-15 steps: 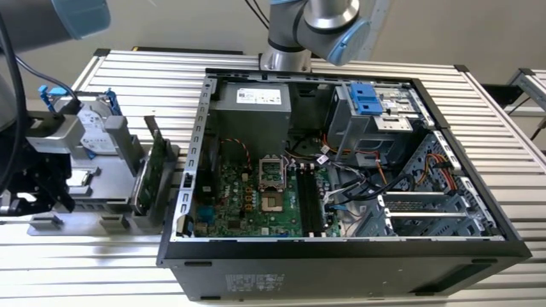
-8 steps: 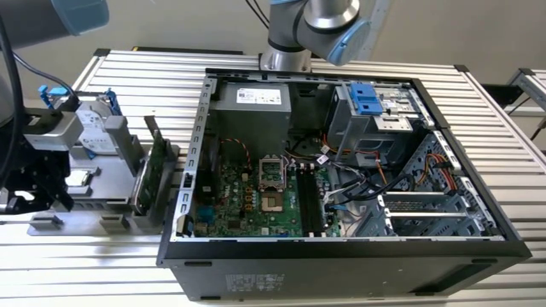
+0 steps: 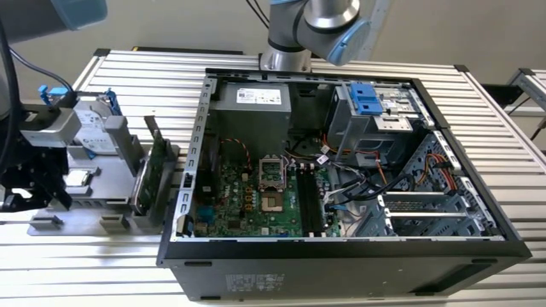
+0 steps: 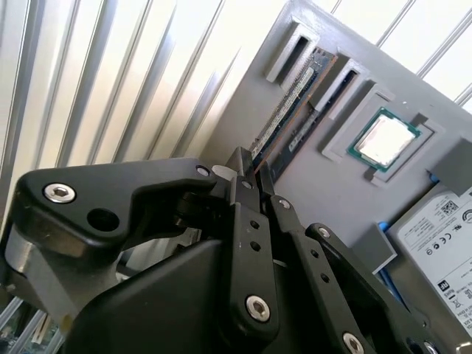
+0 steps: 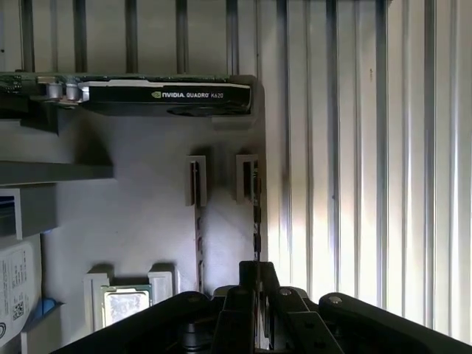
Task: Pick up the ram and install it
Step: 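Pick up the ram and move it above insertion slot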
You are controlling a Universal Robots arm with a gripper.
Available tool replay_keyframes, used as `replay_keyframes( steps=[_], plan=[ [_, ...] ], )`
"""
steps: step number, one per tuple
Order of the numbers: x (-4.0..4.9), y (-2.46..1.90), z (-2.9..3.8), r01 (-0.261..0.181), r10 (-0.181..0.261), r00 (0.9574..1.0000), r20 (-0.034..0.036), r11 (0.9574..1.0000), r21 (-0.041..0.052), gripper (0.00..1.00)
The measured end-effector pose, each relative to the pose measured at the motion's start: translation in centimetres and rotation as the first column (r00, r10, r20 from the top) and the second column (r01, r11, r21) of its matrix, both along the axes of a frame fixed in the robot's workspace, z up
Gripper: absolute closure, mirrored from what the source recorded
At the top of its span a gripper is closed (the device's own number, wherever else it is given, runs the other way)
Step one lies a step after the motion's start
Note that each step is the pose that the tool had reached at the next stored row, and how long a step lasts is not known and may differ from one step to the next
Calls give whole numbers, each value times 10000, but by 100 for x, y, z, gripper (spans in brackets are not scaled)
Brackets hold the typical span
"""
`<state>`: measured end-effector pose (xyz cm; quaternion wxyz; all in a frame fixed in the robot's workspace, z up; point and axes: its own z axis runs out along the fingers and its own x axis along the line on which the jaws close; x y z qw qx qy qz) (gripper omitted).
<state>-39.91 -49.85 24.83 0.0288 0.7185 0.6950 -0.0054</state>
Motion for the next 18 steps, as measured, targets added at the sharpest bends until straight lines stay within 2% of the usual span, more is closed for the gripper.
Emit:
replay_keyframes(
  steps=[18],
  plan=[
    [-1, 1, 142, 3, -3, 10000, 1, 10000, 1, 100]
  ],
)
